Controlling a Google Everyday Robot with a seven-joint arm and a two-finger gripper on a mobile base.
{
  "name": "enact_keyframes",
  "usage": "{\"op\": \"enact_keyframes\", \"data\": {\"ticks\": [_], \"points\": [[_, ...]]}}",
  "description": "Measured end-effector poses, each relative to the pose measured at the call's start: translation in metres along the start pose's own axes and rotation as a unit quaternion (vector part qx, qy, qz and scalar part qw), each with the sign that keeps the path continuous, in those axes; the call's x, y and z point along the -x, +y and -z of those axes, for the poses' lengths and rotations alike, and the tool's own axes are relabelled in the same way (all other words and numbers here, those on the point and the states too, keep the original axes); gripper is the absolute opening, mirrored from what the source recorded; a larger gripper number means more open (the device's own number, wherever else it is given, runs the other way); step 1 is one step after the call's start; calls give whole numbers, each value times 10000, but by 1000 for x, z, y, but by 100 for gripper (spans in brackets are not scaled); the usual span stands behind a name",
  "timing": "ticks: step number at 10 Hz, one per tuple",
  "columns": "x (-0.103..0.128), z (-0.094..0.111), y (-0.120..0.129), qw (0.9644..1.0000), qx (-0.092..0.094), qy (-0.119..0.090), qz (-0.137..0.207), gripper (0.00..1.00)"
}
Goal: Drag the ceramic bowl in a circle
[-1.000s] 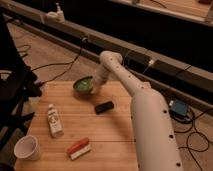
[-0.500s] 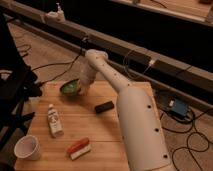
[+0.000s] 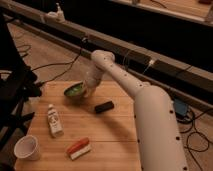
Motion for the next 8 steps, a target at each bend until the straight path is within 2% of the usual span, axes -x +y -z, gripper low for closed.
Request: {"op": "enact_keyframes", "data": {"ticks": [2, 4, 5, 7, 8], "points": [[-25, 16, 31, 9994, 118, 214, -260, 0], [-49, 26, 38, 9979, 156, 430, -463, 0], [-61, 27, 31, 9968, 162, 579, -529, 0], [-76, 22, 2, 9949, 162, 840, -537, 0], [-76, 18, -10, 9949, 151, 866, -498, 0]]}}
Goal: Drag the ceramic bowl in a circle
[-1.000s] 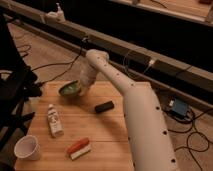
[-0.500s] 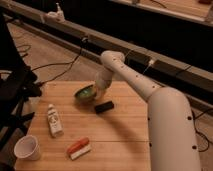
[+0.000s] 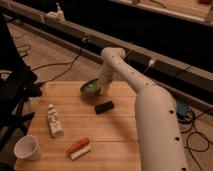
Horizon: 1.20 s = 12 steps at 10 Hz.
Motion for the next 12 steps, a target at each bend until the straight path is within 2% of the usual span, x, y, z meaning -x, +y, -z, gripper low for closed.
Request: {"op": "enact_keyframes", "data": {"ticks": [2, 4, 6, 8, 10, 12], "points": [[20, -13, -28, 9998, -17, -41, 191, 0], [51, -23, -44, 9986, -10, -225, 472, 0], [86, -33, -42, 9956, 82, -529, 763, 0], [105, -36, -24, 9929, 162, -749, 911, 0], [98, -33, 3, 9944, 205, -801, 663, 0], [65, -22, 39, 9969, 179, -769, 9, 0]]}}
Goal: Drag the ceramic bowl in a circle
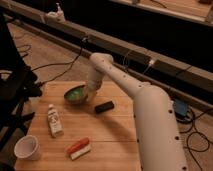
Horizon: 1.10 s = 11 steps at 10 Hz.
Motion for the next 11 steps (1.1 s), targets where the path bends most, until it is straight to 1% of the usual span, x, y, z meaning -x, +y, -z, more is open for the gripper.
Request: {"op": "enact_keyframes", "data": {"ticks": [1, 2, 3, 4, 5, 6, 7, 9, 10, 11], "points": [[-15, 6, 10, 9996, -58, 37, -275, 0], [-33, 14, 16, 9980, -161, 79, -602, 0], [-46, 17, 17, 9963, -231, 121, -824, 0], [-56, 18, 10, 9948, -287, 202, -961, 0], [-60, 17, 1, 9945, -300, 280, -963, 0], [-58, 15, -13, 9951, -291, 353, -875, 0], [-50, 11, -28, 9962, -290, 366, -734, 0], [-16, 1, -55, 9989, -266, 259, -289, 0], [2, -4, -63, 9995, -247, 156, -75, 0], [16, -8, -63, 9998, -200, 43, 70, 0]]}}
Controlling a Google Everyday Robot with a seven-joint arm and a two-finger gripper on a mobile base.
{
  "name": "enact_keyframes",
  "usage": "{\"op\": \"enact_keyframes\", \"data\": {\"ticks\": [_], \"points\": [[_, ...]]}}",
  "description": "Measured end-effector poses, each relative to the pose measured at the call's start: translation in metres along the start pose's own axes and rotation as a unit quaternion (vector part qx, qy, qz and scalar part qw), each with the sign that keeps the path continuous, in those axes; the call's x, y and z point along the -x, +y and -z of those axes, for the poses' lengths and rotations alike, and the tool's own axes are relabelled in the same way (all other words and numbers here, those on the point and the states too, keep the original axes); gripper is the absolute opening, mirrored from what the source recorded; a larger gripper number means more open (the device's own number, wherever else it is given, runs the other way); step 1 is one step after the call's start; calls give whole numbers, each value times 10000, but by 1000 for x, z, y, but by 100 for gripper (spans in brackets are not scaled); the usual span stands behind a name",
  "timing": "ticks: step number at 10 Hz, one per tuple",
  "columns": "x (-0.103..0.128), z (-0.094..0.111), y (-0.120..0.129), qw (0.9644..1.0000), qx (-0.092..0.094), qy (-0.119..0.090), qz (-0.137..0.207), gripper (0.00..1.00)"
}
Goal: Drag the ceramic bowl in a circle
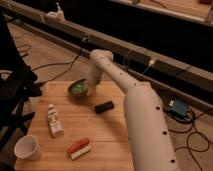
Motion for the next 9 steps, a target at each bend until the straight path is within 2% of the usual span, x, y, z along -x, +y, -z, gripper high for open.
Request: {"op": "enact_keyframes", "data": {"ticks": [1, 2, 3, 5, 7, 9], "points": [[14, -3, 4, 9998, 60, -108, 145, 0], [22, -3, 18, 9994, 137, -205, 257, 0], [19, 0, 30, 9994, 150, -248, 208, 0], [0, 10, 57, 9995, 153, -264, -54, 0], [-24, 18, 71, 9995, 120, -162, -263, 0], [-39, 26, 61, 9994, -6, -56, -353, 4]]}}
